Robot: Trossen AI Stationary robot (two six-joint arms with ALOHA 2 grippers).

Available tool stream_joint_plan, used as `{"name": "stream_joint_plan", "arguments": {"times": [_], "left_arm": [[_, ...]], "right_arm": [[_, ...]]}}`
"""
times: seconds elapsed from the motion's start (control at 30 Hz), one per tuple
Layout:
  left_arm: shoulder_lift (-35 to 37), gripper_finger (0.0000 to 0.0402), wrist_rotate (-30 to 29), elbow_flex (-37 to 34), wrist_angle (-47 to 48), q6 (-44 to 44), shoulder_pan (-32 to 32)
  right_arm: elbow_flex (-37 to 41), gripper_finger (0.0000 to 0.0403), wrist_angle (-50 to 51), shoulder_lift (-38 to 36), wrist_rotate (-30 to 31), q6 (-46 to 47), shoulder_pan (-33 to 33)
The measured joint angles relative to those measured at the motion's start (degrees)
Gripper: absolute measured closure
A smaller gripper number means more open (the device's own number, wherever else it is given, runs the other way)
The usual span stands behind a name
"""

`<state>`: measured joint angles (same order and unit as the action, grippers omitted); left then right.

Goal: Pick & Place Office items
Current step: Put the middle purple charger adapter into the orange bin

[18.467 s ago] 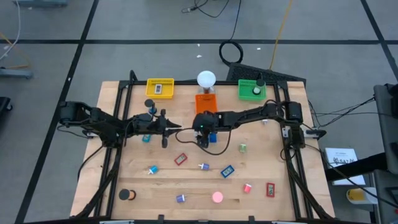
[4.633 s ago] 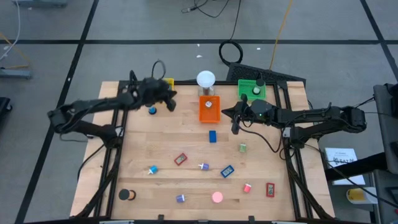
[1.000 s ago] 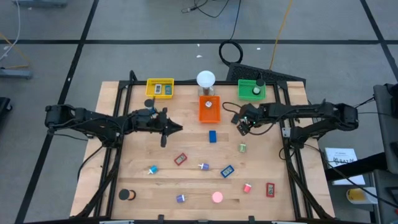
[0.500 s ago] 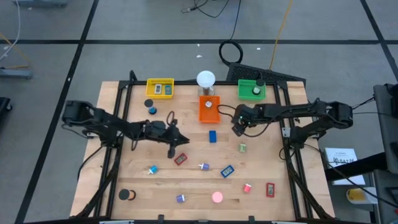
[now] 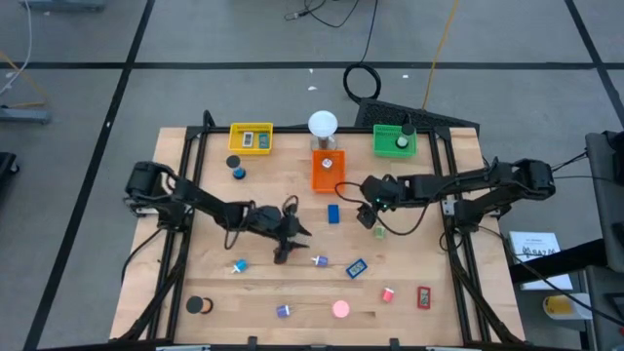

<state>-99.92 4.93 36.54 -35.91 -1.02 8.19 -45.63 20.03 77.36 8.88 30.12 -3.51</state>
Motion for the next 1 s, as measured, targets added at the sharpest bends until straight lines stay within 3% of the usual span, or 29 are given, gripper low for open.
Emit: {"name": "stream_joint_plan", "arguments": {"times": [0.2,0.37,0.5,0.7,0.87,1.0], "left_arm": [[-6.7,0.0150,-1.0,6.4,4.7,-4.9,3.5],[-11.1,0.0140,-4.9,9.4,5.0,-5.4,4.8],[-13.1,0.0169,-4.4,10.8,4.8,-4.5,4.8],[-13.5,0.0248,-3.5,11.4,4.9,-4.4,5.0],[-13.5,0.0301,-3.3,11.4,5.0,-4.5,5.0],[-12.4,0.0320,-3.4,11.3,6.5,-4.8,4.9]], "right_arm": [[0.0,0.0160,-2.6,0.0,0.0,-5.1,2.3],[0.0,0.0197,-4.1,0.1,0.4,-8.8,5.1],[0.0,0.0240,-7.6,0.2,3.1,-11.4,7.8],[0.0,0.0293,-12.5,0.2,3.2,-14.9,9.7],[0.0,0.0318,-14.2,0.2,3.3,-16.3,9.9],[0.0,0.0327,-14.7,0.2,3.3,-16.7,9.9]]}}
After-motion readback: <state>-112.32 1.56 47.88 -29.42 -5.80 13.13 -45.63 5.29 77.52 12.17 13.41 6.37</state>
